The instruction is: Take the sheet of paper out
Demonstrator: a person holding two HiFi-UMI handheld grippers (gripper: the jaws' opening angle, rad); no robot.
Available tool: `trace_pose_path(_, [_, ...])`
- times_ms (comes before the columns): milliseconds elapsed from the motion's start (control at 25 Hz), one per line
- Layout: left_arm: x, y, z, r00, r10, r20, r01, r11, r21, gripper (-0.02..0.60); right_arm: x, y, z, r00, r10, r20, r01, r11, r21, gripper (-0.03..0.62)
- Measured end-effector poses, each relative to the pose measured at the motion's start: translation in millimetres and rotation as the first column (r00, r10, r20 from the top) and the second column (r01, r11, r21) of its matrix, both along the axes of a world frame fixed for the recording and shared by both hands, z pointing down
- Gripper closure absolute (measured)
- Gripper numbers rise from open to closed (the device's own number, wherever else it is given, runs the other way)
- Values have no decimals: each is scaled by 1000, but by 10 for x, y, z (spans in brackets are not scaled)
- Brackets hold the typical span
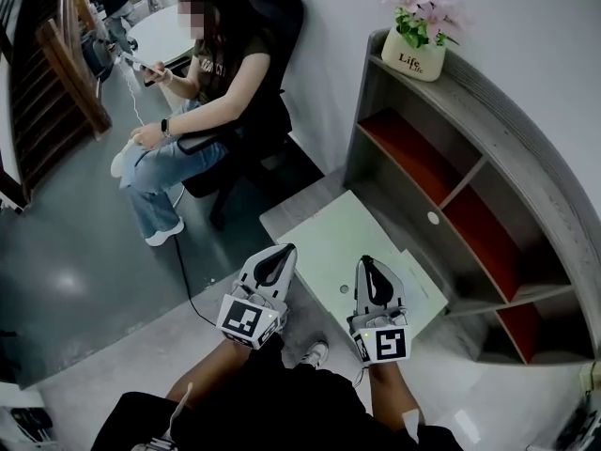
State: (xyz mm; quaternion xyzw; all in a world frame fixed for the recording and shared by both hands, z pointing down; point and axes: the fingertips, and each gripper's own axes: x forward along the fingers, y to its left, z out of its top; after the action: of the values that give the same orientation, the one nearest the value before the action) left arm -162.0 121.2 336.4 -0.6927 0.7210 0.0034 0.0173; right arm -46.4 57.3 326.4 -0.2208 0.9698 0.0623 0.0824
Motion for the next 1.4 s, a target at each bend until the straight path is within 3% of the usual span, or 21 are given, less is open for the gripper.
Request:
trace_pose_path(400, [-250,-642,-47,990,140,3,-140,990,14,574,-283,-337,-69,992,123,22,-122,992,-27,571])
trace_pose_path(720, [-538,-1105,20,966,256,-22,-257,966,-13,574,-552,-648,-77,971,237,4,-237,970,-58,571])
trace_pose_path(840, [-548,-1259,68,948,317,-34,-318,948,-19,574,-542,-737,-90,954,301,-3,-300,952,-57,571])
trace_pose_path(1080, [-427,-1375,237,891,449,-63,-452,890,-54,574,-422,-717,17,914,403,-41,-405,912,-68,569])
trace_pose_path(1400, [-106,-1575,486,850,515,-108,-525,845,-98,574,-96,-799,237,874,475,-100,-484,869,-101,570])
